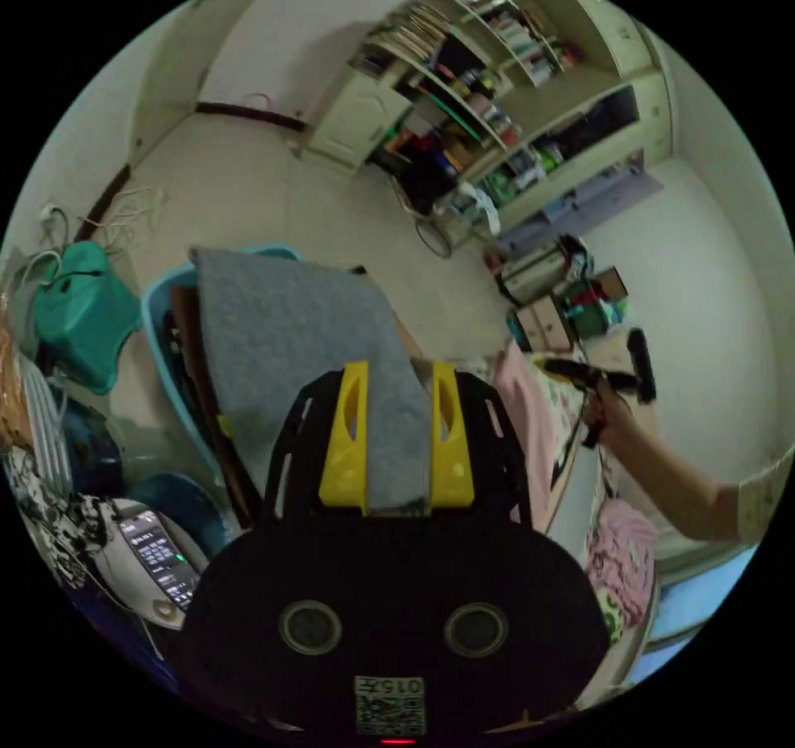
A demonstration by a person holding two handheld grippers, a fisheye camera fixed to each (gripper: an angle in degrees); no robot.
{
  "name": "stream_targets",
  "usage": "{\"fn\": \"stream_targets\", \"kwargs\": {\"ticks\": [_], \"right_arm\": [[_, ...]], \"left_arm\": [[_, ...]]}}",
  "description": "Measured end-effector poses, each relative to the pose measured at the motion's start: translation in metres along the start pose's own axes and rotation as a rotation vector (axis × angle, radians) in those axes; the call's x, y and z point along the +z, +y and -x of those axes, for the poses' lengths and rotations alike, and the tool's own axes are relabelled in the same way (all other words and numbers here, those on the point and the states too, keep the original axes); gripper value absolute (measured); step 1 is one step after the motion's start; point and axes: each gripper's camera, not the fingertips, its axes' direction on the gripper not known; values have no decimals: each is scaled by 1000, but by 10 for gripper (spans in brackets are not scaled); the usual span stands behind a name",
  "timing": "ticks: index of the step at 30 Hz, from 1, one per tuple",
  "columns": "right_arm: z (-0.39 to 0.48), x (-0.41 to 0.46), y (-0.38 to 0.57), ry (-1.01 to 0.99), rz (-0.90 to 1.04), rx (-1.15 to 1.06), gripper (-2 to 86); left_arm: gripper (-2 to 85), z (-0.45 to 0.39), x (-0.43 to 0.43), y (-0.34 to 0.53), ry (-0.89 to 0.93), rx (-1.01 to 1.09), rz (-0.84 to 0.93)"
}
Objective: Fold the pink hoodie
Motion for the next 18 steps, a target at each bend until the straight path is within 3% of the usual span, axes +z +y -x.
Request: {"fn": "stream_targets", "kwargs": {"ticks": [4,6,8,10,14,18], "right_arm": [[1,46,-3,-55,99,139,184],[19,60,3,129,62,188,178],[41,76,9,331,92,70,173],[47,80,21,394,68,30,161],[17,54,55,281,21,41,60],[-53,-2,112,-95,-70,168,44]], "left_arm": [[110,-58,66,35,112,41,185],[110,-82,87,41,154,49,225],[111,-103,108,43,202,37,259],[111,-132,133,39,233,39,284],[112,-178,165,23,250,75,304],[113,-232,192,1,258,113,306]]}}
